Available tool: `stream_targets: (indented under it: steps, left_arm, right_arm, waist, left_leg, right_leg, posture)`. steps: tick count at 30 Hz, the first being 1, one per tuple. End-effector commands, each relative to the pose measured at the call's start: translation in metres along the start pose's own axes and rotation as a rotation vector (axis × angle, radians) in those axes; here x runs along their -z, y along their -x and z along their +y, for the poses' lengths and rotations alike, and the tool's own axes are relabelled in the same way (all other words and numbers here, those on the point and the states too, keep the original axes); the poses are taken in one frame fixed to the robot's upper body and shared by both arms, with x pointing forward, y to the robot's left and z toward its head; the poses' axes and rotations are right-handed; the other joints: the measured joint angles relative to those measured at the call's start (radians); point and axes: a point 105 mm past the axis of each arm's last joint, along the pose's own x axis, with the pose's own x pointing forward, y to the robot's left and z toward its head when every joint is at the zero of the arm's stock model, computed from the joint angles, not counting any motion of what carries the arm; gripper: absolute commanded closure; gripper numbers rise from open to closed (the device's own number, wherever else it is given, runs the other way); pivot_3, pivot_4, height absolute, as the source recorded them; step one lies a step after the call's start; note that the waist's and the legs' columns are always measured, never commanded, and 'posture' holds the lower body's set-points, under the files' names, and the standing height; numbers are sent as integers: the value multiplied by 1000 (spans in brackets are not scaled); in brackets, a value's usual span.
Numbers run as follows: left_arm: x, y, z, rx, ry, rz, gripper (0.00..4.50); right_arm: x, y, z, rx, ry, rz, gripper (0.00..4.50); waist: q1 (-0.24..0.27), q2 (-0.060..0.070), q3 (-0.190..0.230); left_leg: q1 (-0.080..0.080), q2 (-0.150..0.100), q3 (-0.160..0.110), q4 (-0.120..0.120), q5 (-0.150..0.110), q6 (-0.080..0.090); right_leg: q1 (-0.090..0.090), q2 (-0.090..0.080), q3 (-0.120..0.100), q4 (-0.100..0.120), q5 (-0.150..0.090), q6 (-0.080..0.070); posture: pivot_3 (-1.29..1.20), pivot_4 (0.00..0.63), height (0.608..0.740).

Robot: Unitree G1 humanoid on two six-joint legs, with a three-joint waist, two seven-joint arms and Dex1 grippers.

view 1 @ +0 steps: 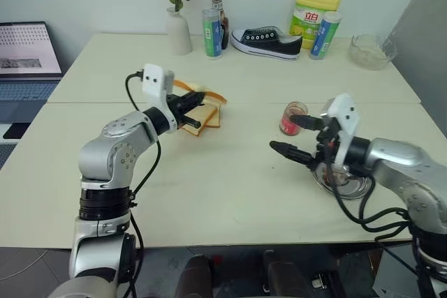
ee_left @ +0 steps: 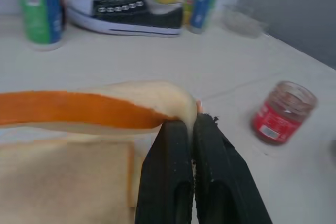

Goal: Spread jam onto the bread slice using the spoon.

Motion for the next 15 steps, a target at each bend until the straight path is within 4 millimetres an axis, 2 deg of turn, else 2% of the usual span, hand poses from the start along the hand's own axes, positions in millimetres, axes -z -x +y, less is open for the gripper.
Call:
stream_targets:
  steps: [1, 5, 7, 8, 11, 13, 15]
  left_arm:
    - [-23, 10, -49, 308, -142, 16, 4489]
    - [-16, 33, -95, 659, -188, 110, 4489]
    - [0, 37, -104, 748, -213, 192, 4489]
    - [15, 37, -102, 760, -271, 256, 4489]
    - [68, 33, -76, 743, -516, 458, 4489]
    - [90, 27, -66, 757, -606, 514, 4489]
    - [103, 19, -60, 765, -683, 532, 4489]
  right_arm:
    - [-20, 23, 24, -101, 13, -22, 0]
    - [-12, 39, 37, -129, -13, 58, 0]
    - [-5, 43, 39, -118, -39, 85, 0]
    - [-1, 44, 41, -112, -49, 100, 0]
    - [11, 45, 48, -103, -86, 126, 0]
    - [19, 44, 56, -110, -115, 138, 0]
    - [28, 43, 66, -128, -137, 159, 0]
  waist:
    - [0, 0, 0]
    - [-1, 1, 1]
    - [0, 1, 1]
    - [0, 1, 1]
    - [1, 1, 0]
    - [1, 1, 1]
    - [2, 0, 1]
  left_leg:
    - [0, 0, -1, 0, 0, 0]
    - [-1, 1, -1, 0, 0, 0]
    - [-1, 0, -1, 0, 0, 0]
    - [-1, 0, -2, 0, 0, 0]
    - [0, 0, -1, 1, 0, 0]
    - [2, 0, 0, 1, 0, 0]
    - [1, 0, 0, 1, 0, 0]
  right_leg:
    - [0, 0, -1, 0, 0, 0]
    - [0, 0, -2, 0, -1, 0]
    - [0, 0, -3, -1, -1, -1]
    - [1, 0, -3, -1, -1, -1]
    - [1, 0, -2, -1, -1, -1]
    - [2, 0, 0, -1, -1, -1]
    - [2, 0, -1, -1, -1, -2]
  posture:
    - [0, 150, 740]
    - [0, 150, 740]
    - [0, 150, 740]
    - [0, 150, 740]
    - [0, 150, 740]
    - [0, 150, 740]
    - [0, 150, 740]
